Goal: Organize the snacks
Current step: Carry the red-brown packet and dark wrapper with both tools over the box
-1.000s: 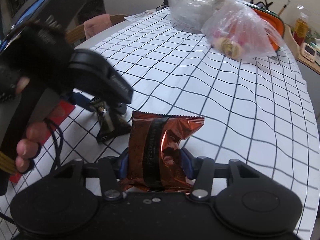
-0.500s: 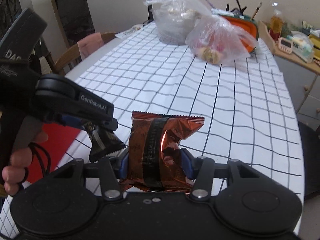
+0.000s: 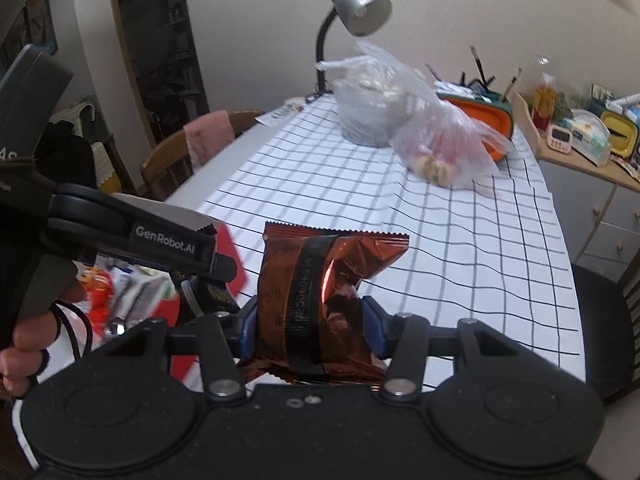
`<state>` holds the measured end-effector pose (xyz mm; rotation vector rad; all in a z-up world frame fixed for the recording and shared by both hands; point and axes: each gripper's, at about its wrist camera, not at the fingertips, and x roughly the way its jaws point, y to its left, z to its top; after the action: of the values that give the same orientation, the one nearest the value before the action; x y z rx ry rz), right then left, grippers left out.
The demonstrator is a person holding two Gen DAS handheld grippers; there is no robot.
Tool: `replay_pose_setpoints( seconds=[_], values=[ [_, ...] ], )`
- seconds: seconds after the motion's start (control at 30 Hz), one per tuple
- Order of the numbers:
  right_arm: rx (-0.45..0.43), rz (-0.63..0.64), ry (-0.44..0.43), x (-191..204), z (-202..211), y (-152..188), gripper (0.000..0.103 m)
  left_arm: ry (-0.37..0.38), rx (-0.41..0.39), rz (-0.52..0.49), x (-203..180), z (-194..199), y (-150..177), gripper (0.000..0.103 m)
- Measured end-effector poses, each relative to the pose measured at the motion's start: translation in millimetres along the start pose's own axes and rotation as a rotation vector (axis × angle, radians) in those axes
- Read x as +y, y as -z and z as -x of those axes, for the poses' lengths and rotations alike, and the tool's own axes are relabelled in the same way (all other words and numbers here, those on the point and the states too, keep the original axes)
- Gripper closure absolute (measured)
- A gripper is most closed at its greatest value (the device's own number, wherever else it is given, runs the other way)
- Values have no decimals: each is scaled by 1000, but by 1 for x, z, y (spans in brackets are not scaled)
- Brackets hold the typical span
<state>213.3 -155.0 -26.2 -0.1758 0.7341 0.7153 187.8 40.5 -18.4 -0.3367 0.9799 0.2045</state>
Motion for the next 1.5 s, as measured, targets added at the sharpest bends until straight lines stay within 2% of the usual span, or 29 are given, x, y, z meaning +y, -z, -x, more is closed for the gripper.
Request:
replay_pose_setpoints(
  seconds=[0.33, 0.7, 0.9, 1.07, 1.5],
  values=[
    [-47, 38, -14, 67, 13, -17, 53, 8, -74, -35, 64, 61, -2, 51],
    [-37, 81, -42, 130, -14, -27, 53, -60, -107, -42, 143, 85, -8, 51],
    [-3, 102, -39, 153, -44, -29, 53, -108, -91, -36, 179, 78, -13, 51],
    [48, 106, -24, 165, -79, -27, 53, -149, -58, -29, 202, 56, -18, 51],
    [148, 219, -18, 199, -153, -19, 53, -196, 48, -75, 224, -2, -21, 51]
  ],
)
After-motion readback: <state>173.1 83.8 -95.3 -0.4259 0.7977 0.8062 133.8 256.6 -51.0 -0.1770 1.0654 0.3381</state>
